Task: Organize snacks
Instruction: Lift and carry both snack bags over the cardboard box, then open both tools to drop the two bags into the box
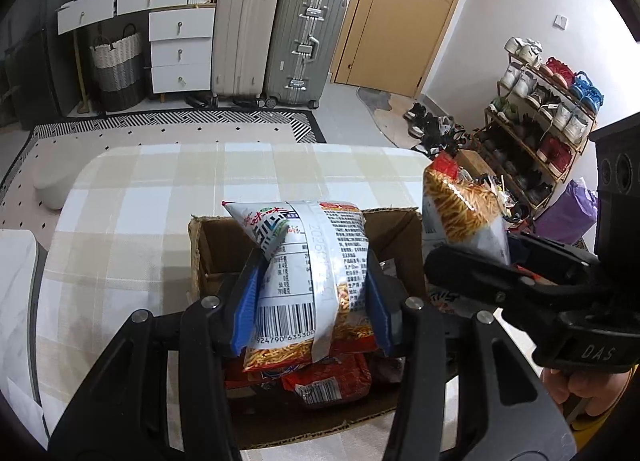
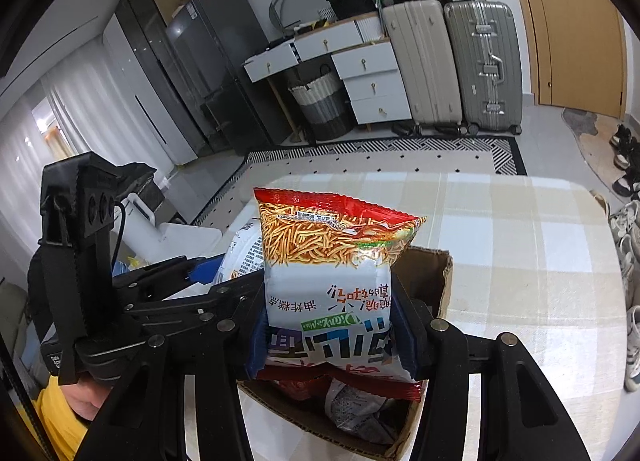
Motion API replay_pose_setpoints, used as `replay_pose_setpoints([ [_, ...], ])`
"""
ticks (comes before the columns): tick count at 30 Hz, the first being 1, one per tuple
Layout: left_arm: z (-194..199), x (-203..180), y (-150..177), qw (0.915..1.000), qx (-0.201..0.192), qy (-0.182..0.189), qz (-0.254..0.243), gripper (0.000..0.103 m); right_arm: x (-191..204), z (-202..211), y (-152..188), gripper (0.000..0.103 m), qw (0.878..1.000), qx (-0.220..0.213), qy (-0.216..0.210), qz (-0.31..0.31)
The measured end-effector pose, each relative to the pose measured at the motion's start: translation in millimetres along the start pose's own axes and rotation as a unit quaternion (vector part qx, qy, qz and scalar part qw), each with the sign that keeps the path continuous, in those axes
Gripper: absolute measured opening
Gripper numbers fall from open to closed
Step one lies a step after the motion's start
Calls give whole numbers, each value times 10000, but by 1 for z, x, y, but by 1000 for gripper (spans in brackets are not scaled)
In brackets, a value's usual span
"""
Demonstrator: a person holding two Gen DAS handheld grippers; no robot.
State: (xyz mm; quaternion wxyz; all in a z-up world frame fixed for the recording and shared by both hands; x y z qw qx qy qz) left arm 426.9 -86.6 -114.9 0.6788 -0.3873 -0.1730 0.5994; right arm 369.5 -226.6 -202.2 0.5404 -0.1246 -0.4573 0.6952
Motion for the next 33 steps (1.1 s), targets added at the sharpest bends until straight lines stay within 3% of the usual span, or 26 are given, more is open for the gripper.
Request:
replay_pose_setpoints([
  [10, -23, 19, 11, 9999, 137, 20, 98, 45, -3, -8, 13, 52, 9998, 93, -18, -183],
  [12, -21, 19, 14, 9998, 159, 1, 94, 49, -5, -9, 12, 52, 9998, 111, 5, -190],
  [14, -21, 19, 14, 9998, 143, 40, 93, 59, -5, -9, 12, 52, 9998, 114, 26, -183],
  [17, -16, 20, 13, 9999, 68, 2, 105, 63, -6, -6, 10, 52, 9998, 91, 53, -176],
  [33, 66, 26, 29, 9993, -234, -252, 148, 72, 4, -8, 13, 52, 9996, 213, 130, -99],
])
Point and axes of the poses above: each gripper's, at about its wrist camera, not at the fingertips, and z roughly against the way its jaws point, x to its left, y to its underside, the point moved 8 cm from there along -z, roughly the way its jaws point, and after that the axes turned 6 degrees about -x, right-handed, at the moved point
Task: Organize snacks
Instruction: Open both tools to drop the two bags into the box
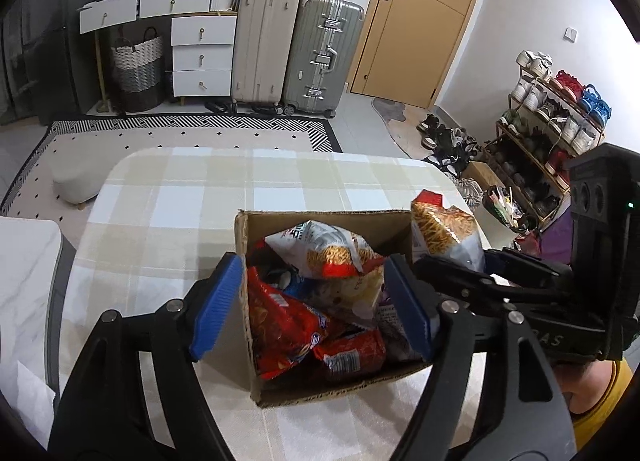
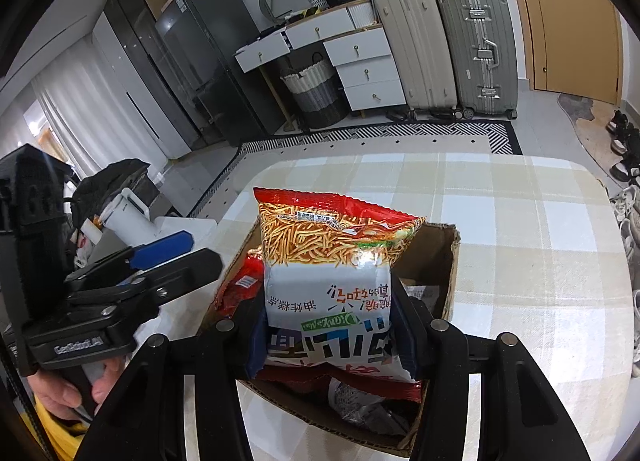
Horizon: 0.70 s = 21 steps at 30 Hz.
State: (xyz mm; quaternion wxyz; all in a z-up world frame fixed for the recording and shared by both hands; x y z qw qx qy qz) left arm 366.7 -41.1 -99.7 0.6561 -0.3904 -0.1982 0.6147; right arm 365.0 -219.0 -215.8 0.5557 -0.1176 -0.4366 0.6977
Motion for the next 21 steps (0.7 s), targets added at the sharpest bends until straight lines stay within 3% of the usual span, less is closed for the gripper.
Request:
replay_pose_setpoints([
  [9, 32, 4, 6, 9999, -88, -124, -18, 76, 2, 0, 3, 64, 9997, -57, 223, 17],
  [21, 71, -2, 15, 9997, -124, -195, -80, 79, 12, 32, 1, 64, 9993, -302, 234, 27],
])
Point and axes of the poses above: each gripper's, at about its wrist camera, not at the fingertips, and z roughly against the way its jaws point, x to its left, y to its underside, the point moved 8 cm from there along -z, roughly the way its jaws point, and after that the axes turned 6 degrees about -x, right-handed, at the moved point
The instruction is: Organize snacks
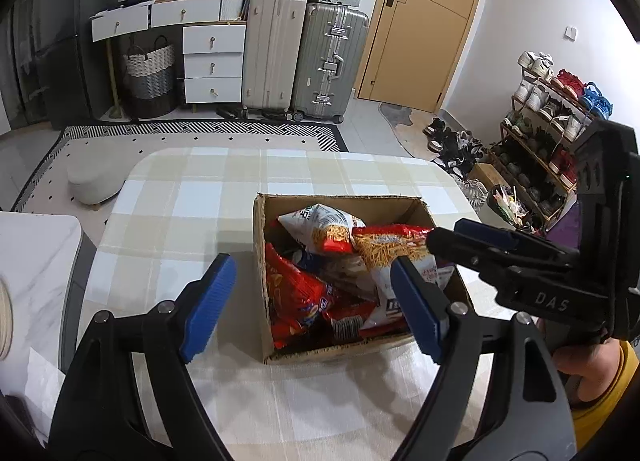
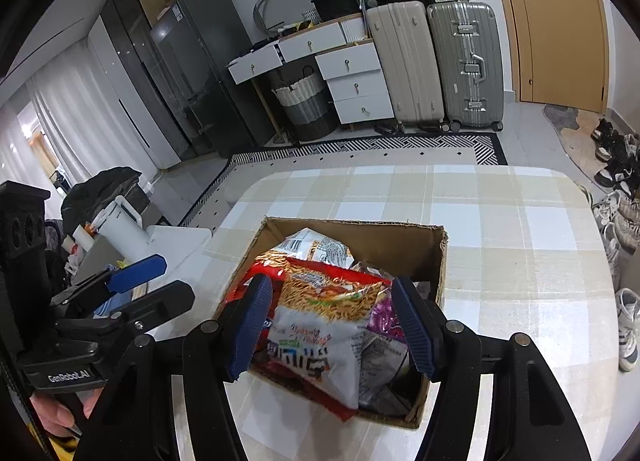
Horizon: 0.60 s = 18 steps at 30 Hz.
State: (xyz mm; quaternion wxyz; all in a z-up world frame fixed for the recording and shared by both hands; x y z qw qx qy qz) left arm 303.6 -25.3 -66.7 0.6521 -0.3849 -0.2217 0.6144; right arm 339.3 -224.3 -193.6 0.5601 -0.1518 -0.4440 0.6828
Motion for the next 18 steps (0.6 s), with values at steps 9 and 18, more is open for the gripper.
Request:
replay_pose_setpoints([
  [9, 46, -12, -2, 9995, -232, -141, -135, 82, 28, 56, -9, 75, 9979, -549, -32, 331],
  [18, 126, -33, 1, 9954, -872, -227, -314, 87, 69, 144, -4, 99, 9828, -1585, 43, 952],
])
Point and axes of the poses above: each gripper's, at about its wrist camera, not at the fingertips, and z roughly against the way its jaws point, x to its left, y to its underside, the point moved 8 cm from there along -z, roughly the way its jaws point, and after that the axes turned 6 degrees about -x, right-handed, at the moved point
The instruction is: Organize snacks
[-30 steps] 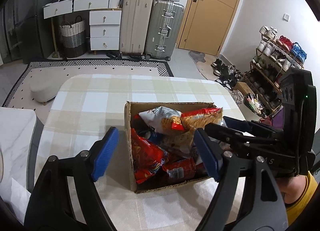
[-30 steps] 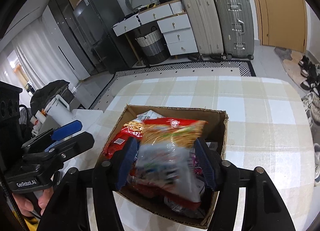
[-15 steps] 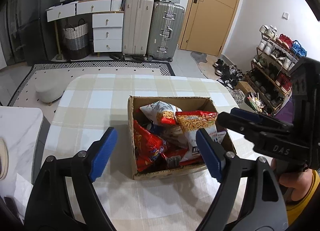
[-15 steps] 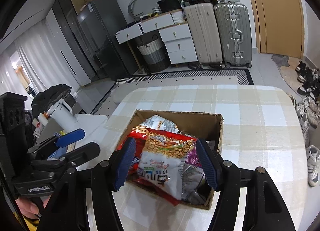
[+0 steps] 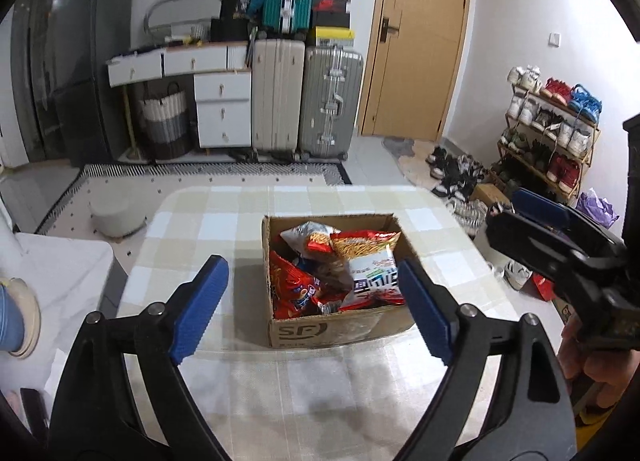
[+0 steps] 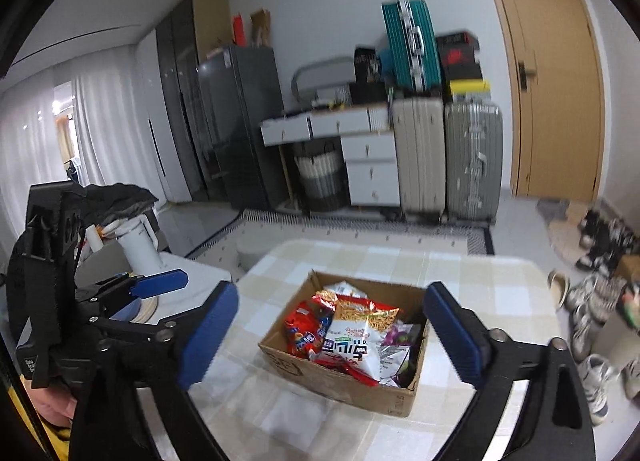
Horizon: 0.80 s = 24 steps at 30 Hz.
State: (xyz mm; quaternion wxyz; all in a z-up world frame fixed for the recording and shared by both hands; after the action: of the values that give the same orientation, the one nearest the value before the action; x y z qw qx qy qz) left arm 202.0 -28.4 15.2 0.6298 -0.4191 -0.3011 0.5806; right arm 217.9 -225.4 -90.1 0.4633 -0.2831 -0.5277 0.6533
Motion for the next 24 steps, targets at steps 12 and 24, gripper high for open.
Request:
replay_pose_setpoints([
  [12, 132, 1, -4, 9950, -986, -150, -80, 102, 33, 111, -7, 102, 9936, -1062, 49, 383],
  [24, 211, 35, 41, 9867, -1420, -787, 10, 102, 20, 163, 31, 102, 9914, -1268, 247, 198],
])
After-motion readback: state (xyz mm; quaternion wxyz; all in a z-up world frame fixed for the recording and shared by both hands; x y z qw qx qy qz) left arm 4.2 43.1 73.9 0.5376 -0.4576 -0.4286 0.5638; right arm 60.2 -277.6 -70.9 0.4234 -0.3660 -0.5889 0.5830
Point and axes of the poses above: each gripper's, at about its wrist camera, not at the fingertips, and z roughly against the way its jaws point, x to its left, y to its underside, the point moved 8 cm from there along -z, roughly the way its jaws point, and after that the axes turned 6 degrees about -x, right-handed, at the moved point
